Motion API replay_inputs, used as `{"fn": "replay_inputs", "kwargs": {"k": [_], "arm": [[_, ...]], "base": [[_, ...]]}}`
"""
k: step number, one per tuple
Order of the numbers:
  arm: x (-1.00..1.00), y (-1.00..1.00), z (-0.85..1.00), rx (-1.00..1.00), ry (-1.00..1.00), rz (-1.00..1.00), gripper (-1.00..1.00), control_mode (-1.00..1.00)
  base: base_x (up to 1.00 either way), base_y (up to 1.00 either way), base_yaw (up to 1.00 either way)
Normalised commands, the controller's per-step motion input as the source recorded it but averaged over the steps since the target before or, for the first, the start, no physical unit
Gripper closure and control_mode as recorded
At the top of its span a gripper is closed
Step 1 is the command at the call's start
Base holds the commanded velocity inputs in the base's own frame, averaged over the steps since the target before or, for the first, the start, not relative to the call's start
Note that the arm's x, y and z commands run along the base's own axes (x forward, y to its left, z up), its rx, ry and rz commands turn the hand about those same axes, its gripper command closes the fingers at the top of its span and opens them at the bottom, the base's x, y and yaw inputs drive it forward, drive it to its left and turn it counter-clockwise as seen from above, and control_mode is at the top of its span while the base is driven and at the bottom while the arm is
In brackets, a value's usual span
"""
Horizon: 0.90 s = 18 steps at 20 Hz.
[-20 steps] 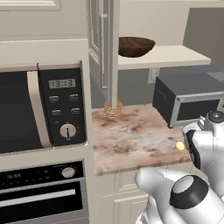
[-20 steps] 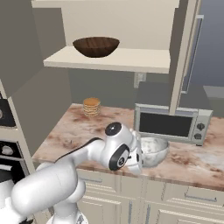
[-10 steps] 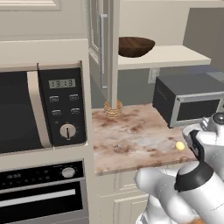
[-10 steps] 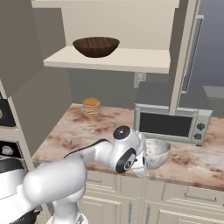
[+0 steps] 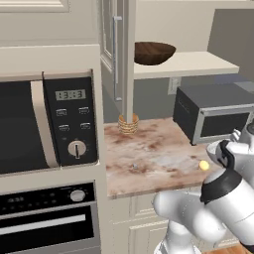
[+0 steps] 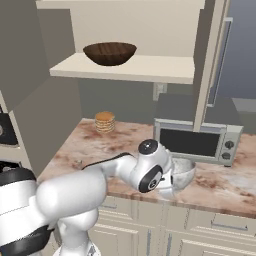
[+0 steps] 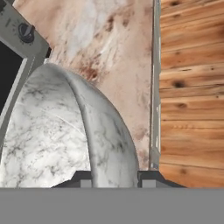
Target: Pick both bowls and place them on the counter. Then place the sugar cube in one bowl and place the egg in the other bowl.
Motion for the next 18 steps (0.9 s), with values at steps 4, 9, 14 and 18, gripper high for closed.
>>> {"fn": "replay_inputs", "kwargs": {"k": [4,9,14,18], "arm": [[0.00,-0.09,-0.42,0.05,0.00,0.00,1.00,-1.00],[0.00,-0.09,-0.53,0.08,0.00,0.00,1.00,-1.00],[0.00,0.02,-0.40,0.06,0.00,-0.01,1.00,-1.00],[0.00,0.34,-0.32,0.04,0.00,-0.04,1.00,-1.00]], "base": [[0.00,0.00,0.00],[0.00,0.00,0.00],[0.00,0.00,0.00],[0.00,0.00,0.00]]}}
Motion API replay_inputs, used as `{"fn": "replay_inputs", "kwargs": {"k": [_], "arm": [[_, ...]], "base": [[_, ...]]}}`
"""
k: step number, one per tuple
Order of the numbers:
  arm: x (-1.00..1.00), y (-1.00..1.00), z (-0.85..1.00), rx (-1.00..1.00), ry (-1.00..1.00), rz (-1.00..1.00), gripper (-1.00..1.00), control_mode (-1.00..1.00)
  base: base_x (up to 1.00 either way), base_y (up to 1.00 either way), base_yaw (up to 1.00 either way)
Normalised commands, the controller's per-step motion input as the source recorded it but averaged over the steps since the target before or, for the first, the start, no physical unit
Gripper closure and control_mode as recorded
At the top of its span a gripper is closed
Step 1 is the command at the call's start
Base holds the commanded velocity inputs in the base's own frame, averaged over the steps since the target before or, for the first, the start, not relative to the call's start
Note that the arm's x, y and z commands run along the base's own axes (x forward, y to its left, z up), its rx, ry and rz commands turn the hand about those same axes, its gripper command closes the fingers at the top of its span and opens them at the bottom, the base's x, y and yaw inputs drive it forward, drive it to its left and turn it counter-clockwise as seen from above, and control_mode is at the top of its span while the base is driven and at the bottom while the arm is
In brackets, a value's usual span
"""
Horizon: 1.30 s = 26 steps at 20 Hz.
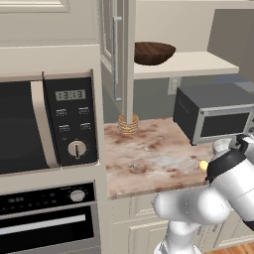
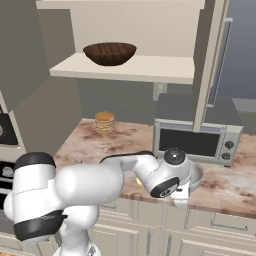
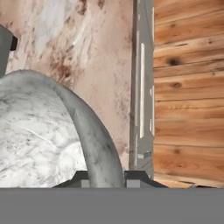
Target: Pick both bowls and place them on the counter. Then place the sugar cube in one bowl and place the egg in the other bowl.
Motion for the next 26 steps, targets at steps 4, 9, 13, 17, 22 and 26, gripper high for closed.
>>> {"fn": "replay_inputs", "kwargs": {"k": [4,9,13,17,22,26], "arm": [[0.00,0.40,-0.32,0.03,0.00,-0.04,1.00,-1.00],[0.13,0.24,-0.25,0.03,0.00,-0.02,1.00,-1.00],[0.26,0.10,-0.22,0.04,0.00,0.00,1.00,-1.00],[0.17,0.02,-0.11,0.03,0.00,0.00,1.00,-1.00],[0.01,0.00,0.01,0.01,0.00,0.00,-1.00,-1.00],[-0.05,0.05,0.28,0.00,-0.01,-0.05,-1.00,-1.00]], "base": [[0.00,0.00,0.00],[0.00,0.00,0.00],[0.00,0.00,0.00],[0.00,0.00,0.00],[0.00,0.00,0.00],[0.00,0.00,0.00]]}}
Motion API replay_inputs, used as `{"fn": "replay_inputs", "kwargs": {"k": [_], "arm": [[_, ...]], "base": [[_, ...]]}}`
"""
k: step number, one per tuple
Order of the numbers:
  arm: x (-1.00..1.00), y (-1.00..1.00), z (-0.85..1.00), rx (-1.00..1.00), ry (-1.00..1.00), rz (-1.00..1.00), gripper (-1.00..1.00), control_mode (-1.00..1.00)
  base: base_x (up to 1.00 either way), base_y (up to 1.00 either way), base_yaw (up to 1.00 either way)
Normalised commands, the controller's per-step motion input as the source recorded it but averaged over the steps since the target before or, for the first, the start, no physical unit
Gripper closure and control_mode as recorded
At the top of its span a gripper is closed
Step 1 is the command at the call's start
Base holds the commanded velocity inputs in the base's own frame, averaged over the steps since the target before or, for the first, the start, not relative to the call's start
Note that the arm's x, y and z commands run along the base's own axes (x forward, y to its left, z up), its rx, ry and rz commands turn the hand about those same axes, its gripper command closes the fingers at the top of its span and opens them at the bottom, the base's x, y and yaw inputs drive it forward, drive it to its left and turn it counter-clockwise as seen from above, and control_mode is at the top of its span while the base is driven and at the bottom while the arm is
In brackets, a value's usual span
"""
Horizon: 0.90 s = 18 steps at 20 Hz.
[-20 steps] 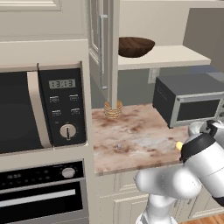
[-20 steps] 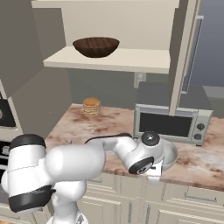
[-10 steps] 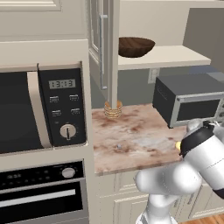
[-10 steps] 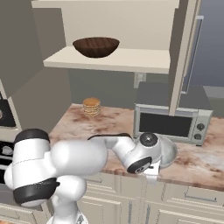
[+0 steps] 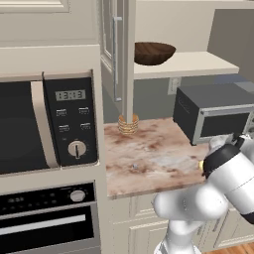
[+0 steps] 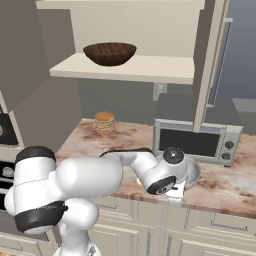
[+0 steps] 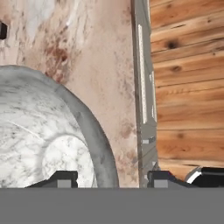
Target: Pick both bowls and place them on the counter. Then place the sugar cube in one bowl and place the egg in the other bowl.
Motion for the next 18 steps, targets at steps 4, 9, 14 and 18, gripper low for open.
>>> {"fn": "replay_inputs", "kwargs": {"k": [4,9,14,18], "arm": [[-0.13,0.26,0.61,0.00,-0.07,-0.10,-1.00,-1.00],[-0.13,0.53,0.70,0.00,-0.12,-0.10,-1.00,-1.00],[-0.12,0.76,0.59,0.00,-0.10,-0.01,-1.00,-1.00],[-0.03,0.71,0.57,0.00,-0.07,0.02,-1.00,-1.00]], "base": [[0.00,0.00,0.00],[0.00,0.00,0.00],[0.00,0.00,0.00],[0.00,0.00,0.00]]}}
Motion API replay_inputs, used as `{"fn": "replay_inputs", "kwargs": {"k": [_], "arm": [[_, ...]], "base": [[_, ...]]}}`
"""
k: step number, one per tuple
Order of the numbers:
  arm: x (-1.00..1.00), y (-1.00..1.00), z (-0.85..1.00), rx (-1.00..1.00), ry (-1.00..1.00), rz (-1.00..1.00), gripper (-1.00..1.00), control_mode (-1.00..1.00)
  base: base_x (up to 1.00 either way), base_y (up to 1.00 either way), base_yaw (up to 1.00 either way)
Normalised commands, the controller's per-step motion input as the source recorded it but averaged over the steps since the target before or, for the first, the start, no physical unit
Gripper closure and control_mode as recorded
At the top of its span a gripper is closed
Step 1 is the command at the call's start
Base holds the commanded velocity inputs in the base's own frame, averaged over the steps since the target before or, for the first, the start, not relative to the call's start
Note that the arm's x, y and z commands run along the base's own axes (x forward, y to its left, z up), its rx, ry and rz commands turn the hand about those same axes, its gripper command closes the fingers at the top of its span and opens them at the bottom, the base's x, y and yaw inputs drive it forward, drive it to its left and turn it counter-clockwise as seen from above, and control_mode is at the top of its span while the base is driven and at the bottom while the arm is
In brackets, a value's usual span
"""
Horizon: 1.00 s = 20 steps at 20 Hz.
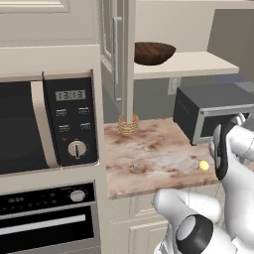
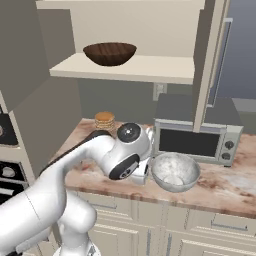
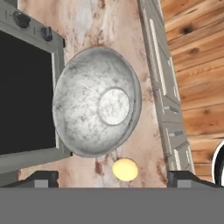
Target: Pick both bowls and place them on the counter. Then place the sugar cube in one bowl and place the egg in the other bowl.
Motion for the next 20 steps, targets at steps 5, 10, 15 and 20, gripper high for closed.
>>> {"fn": "replay_inputs", "kwargs": {"k": [5,10,15,20], "arm": [[0.00,0.62,0.64,0.00,-0.10,0.10,-1.00,-1.00],[-0.02,0.21,0.17,0.00,-0.09,0.02,-1.00,-1.00],[0.04,0.01,0.05,0.00,0.00,0.01,-1.00,-1.00],[0.00,0.05,0.43,0.00,-0.07,0.13,-1.00,-1.00]], "base": [[0.00,0.00,0.00],[0.00,0.00,0.00],[0.00,0.00,0.00],[0.00,0.00,0.00]]}}
